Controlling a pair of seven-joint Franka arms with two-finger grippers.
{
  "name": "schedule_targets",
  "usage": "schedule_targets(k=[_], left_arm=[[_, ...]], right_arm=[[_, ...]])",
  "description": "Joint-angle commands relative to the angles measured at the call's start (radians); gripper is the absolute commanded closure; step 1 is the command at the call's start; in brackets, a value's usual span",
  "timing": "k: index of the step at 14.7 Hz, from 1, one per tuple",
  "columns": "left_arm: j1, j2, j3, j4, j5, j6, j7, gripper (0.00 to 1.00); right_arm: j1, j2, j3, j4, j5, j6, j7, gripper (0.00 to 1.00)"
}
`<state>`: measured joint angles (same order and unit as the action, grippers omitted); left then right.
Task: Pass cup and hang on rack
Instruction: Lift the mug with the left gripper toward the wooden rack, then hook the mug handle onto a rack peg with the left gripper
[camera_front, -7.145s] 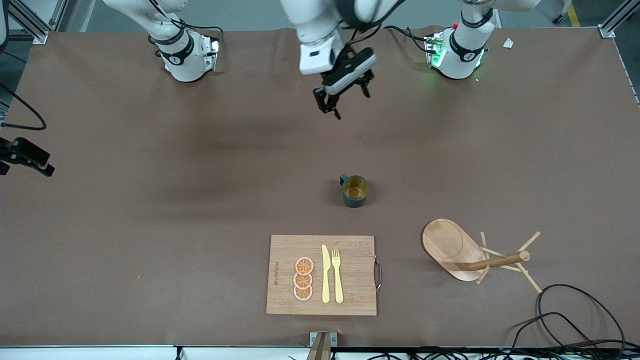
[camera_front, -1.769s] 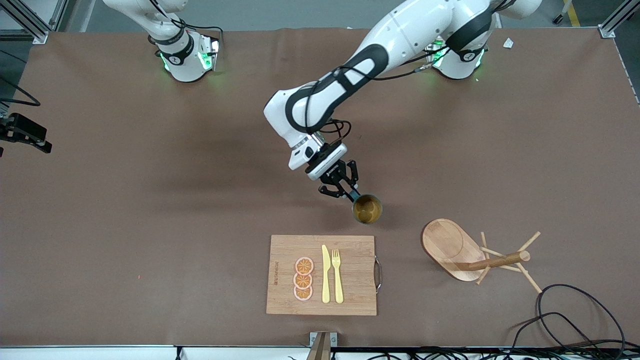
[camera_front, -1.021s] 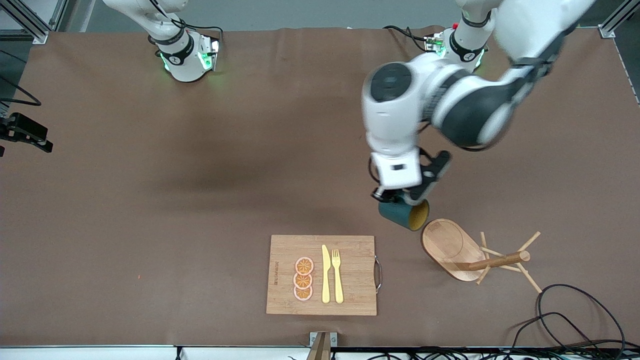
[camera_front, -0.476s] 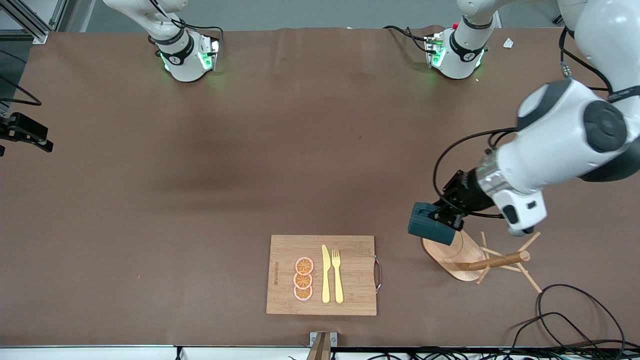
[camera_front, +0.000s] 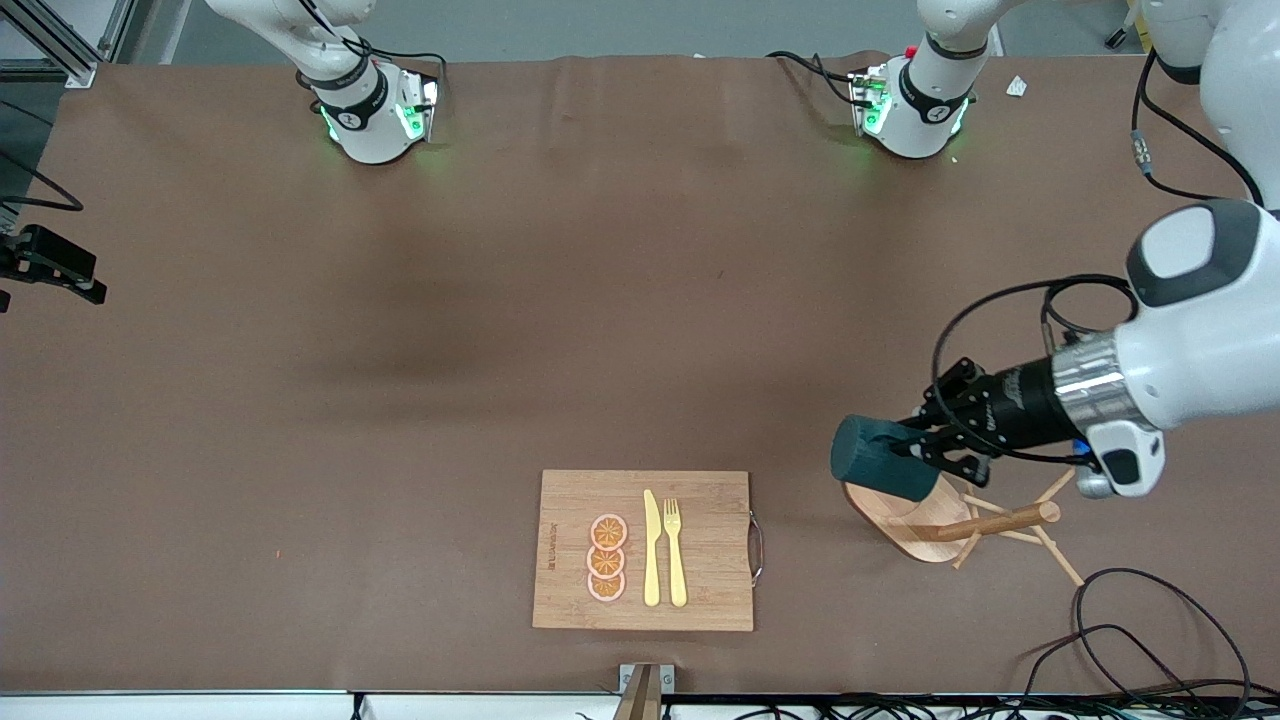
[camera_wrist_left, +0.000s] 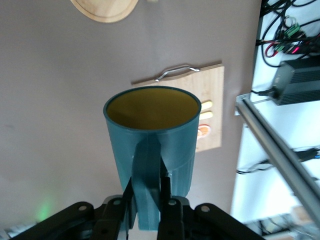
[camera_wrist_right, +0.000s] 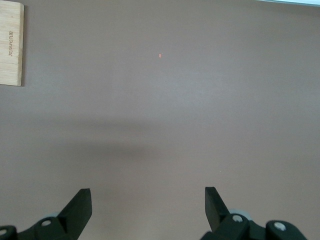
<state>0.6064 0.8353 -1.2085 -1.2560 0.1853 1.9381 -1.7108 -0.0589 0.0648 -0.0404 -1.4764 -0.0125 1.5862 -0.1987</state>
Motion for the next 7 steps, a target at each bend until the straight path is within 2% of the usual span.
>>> schedule_targets(k=[1,4,7], left_arm=[[0.01,0.01,0.024,-0.008,-0.061,0.073,0.02,1.0],[0.016,0.022,0.068,-0.008,-0.142,0.097,0.023,1.0],[0.009,0.021,0.084,-0.01,-0.141,0.099,0.036,1.0]], right_arm=[[-0.007,-0.005,0.005,-0.002,0.003,-0.006,0.004,0.0],[-0.006,-0.005,0.005,-0.002,0.003,-0.006,0.004,0.0],[-0.006,-0.003,0.005,-0.002,0.003,-0.006,0.004,0.0]])
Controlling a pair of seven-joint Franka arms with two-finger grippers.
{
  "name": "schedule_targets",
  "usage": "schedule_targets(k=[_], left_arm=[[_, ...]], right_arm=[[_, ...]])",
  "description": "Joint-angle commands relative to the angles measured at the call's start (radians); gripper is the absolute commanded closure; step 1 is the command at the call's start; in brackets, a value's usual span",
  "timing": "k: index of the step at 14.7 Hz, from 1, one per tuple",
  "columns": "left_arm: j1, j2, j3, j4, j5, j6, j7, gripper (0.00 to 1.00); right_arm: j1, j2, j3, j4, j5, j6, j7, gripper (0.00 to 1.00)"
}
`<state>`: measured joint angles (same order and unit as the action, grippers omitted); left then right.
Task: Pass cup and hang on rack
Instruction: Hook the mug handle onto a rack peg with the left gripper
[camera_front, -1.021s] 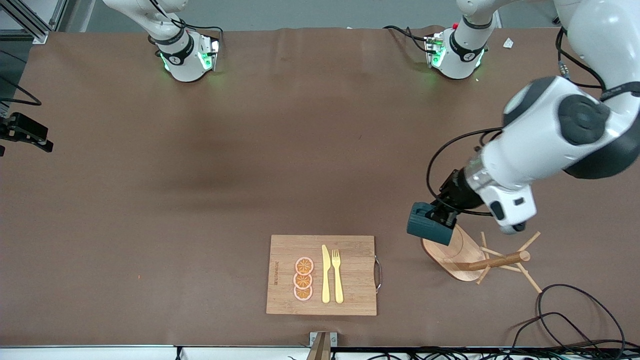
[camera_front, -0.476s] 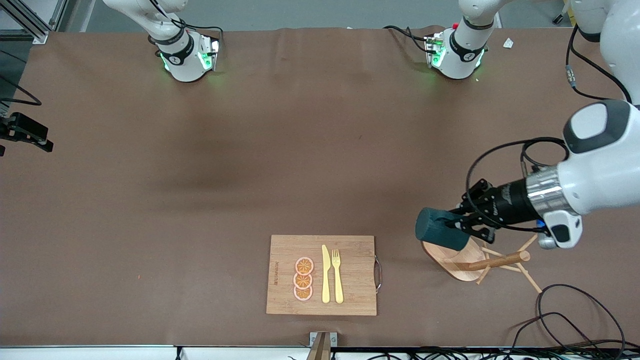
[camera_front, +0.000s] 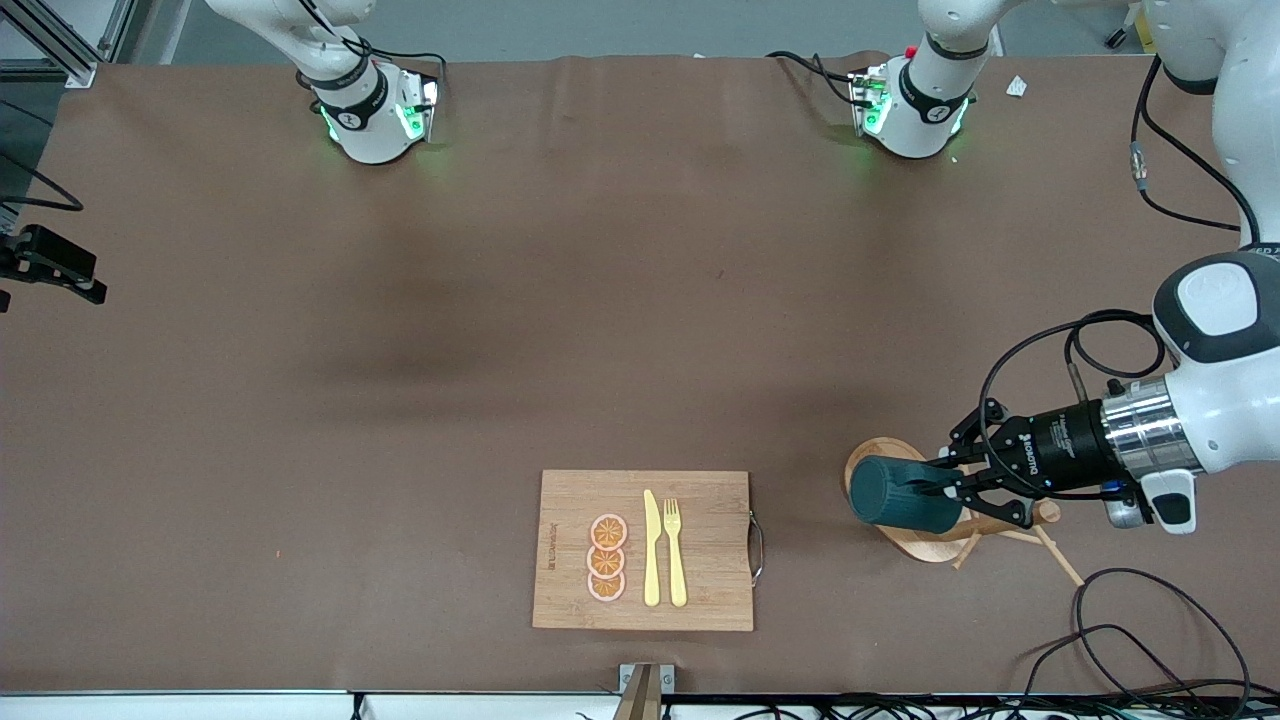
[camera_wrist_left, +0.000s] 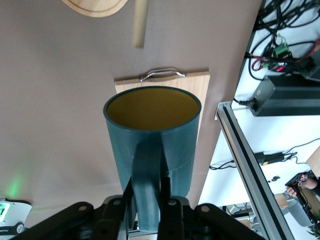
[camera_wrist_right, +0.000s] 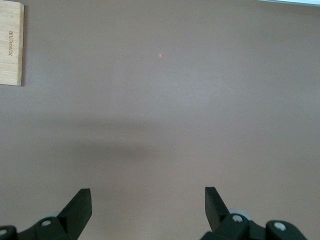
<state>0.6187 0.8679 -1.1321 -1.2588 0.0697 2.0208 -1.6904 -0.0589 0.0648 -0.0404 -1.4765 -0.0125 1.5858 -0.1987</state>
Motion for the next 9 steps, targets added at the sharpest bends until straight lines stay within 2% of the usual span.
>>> schedule_targets(k=[1,9], left_arm=[[-0.002,-0.013,0.008,-0.008,-0.025,0.015,0.027,1.0],[0.013,-0.021,0.04,-0.013,0.005,-0.049,0.101,1.0]], right_arm=[[-0.006,-0.003,0.005,-0.002,0.003,-0.007,0.004,0.0],[-0.006,-0.003,0.005,-0.002,0.003,-0.012,0.004,0.0]])
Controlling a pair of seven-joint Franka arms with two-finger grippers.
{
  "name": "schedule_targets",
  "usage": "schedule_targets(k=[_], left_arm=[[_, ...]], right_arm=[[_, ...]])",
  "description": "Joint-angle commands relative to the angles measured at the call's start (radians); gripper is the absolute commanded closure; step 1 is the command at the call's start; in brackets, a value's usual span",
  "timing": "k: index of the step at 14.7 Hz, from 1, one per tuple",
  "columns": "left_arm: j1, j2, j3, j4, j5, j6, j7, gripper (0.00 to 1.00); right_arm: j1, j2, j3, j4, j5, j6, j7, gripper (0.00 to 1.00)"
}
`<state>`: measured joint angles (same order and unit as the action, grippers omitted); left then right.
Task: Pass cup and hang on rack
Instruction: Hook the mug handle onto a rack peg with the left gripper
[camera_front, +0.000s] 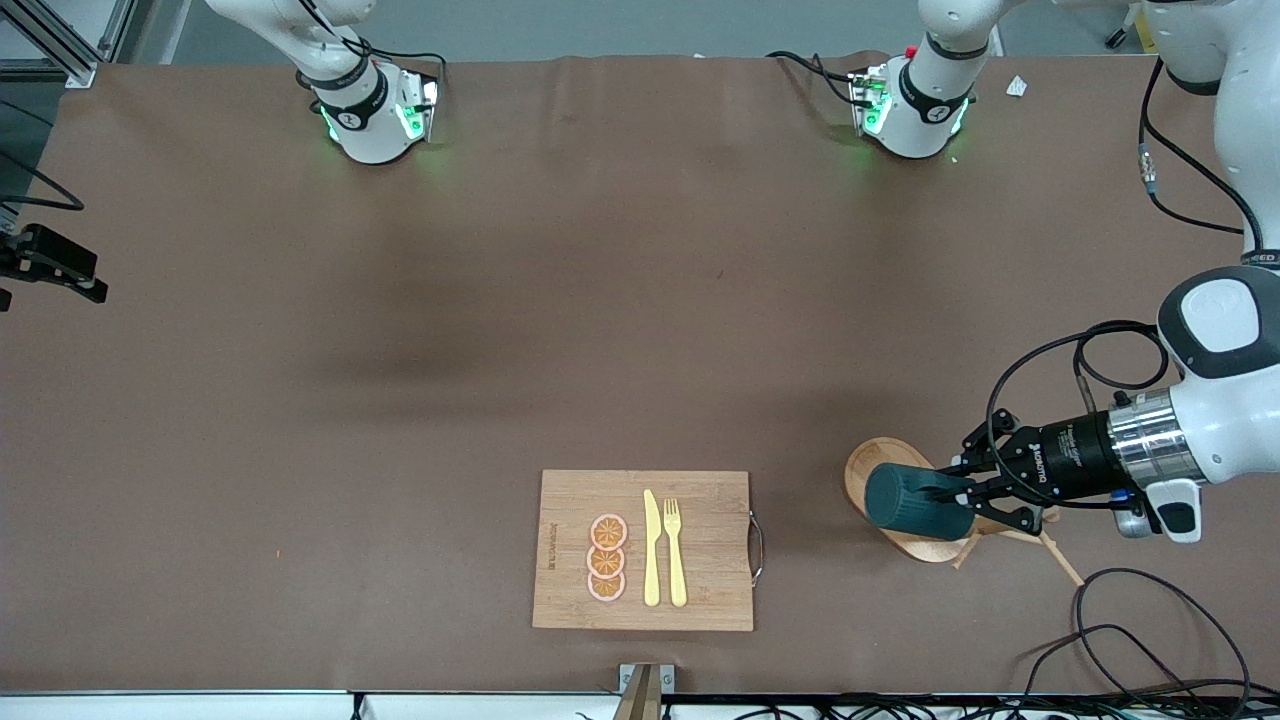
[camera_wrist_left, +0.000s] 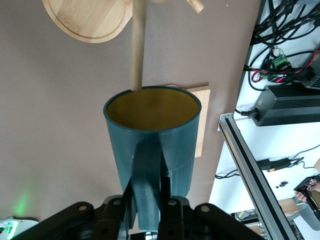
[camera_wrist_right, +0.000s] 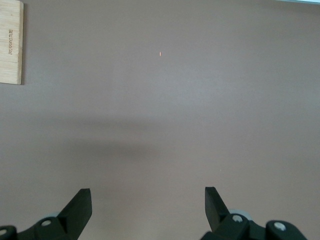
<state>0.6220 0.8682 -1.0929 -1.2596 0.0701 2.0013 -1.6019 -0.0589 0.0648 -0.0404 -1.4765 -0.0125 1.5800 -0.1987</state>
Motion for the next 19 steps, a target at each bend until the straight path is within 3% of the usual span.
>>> schedule_targets(k=[1,5,19], left_arm=[[0.013,-0.021,0.001,-0.012,0.011,-0.054,0.017,1.0],[0.048,-0.021,-0.001,-0.012,0.013,-0.136,0.089,1.0],[0.056,-0.014,0.034,-0.008,-0.001,-0.136,0.2,1.0]], right_arm=[[-0.006,-0.003,0.005,-0.002,0.003,-0.006,0.004,0.0],[-0.006,-0.003,0.005,-0.004,0.003,-0.006,0.004,0.0],[-0.007,-0.003,0.005,-0.002,0.003,-0.006,0.004,0.0]])
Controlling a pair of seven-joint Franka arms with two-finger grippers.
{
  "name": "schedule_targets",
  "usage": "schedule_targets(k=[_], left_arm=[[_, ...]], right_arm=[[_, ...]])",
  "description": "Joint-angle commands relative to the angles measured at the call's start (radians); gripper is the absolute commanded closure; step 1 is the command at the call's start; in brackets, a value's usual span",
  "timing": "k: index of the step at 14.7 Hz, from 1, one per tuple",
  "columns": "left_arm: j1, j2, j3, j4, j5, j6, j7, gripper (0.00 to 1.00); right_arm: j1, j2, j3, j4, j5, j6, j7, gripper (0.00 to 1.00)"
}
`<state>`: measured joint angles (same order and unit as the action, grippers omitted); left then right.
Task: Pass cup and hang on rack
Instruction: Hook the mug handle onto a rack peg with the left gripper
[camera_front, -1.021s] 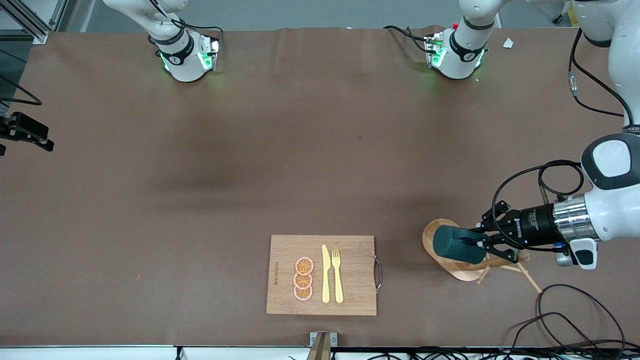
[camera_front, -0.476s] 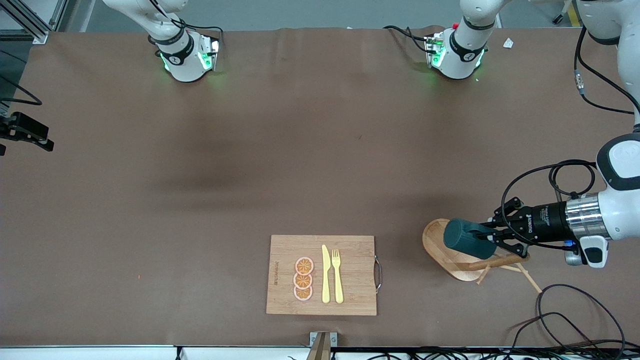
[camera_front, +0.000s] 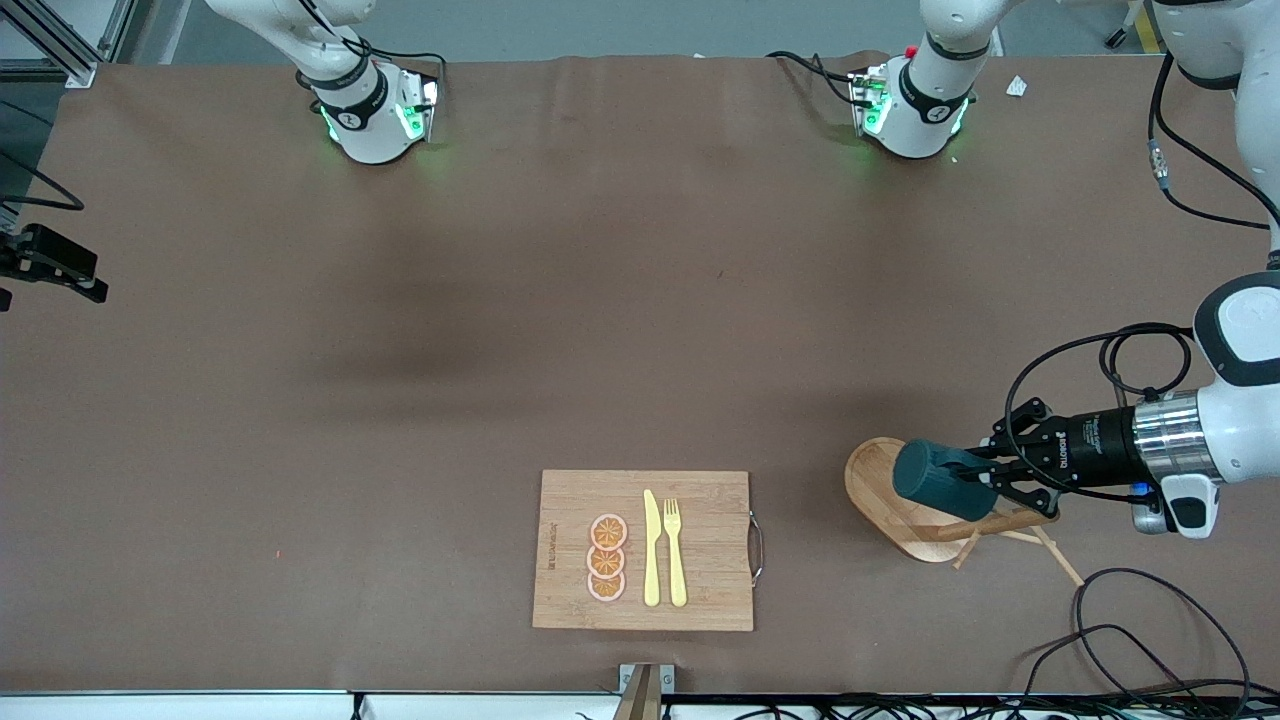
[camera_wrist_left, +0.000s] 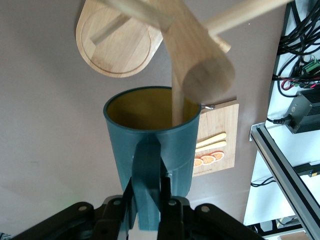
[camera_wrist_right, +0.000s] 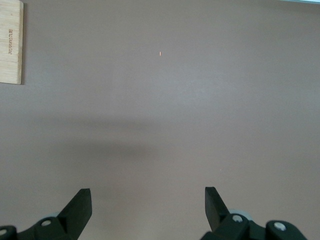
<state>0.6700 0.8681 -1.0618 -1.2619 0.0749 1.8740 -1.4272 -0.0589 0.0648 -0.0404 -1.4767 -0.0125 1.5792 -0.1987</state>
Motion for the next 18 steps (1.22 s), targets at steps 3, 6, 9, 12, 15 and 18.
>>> schedule_targets(k=[3,6,9,12,15,18], left_arm=[[0.022,-0.012,0.003,-0.004,-0.007,-0.009,0.048,1.0],[0.022,-0.012,0.005,-0.001,-0.007,-0.009,0.05,1.0],[0.022,-0.012,0.005,0.001,-0.007,-0.007,0.05,1.0],[0.02,-0.012,0.019,0.001,-0.007,0.002,0.051,0.99],[0.02,-0.012,0.02,0.001,-0.007,0.004,0.051,0.99],[0.02,-0.011,0.025,0.001,-0.007,0.004,0.063,0.99]], right_arm=[[-0.007,-0.003,0.005,-0.002,0.003,-0.007,0.004,0.0],[-0.007,-0.003,0.005,-0.002,0.003,-0.007,0.004,0.0],[-0.007,-0.003,0.005,-0.002,0.003,-0.007,0.004,0.0],[-0.007,-0.003,0.005,-0.002,0.003,-0.008,0.004,0.0],[-0.007,-0.003,0.005,-0.002,0.002,-0.008,0.004,0.0],[-0.007,-0.003,0.005,-0.002,0.003,-0.008,0.004,0.0]])
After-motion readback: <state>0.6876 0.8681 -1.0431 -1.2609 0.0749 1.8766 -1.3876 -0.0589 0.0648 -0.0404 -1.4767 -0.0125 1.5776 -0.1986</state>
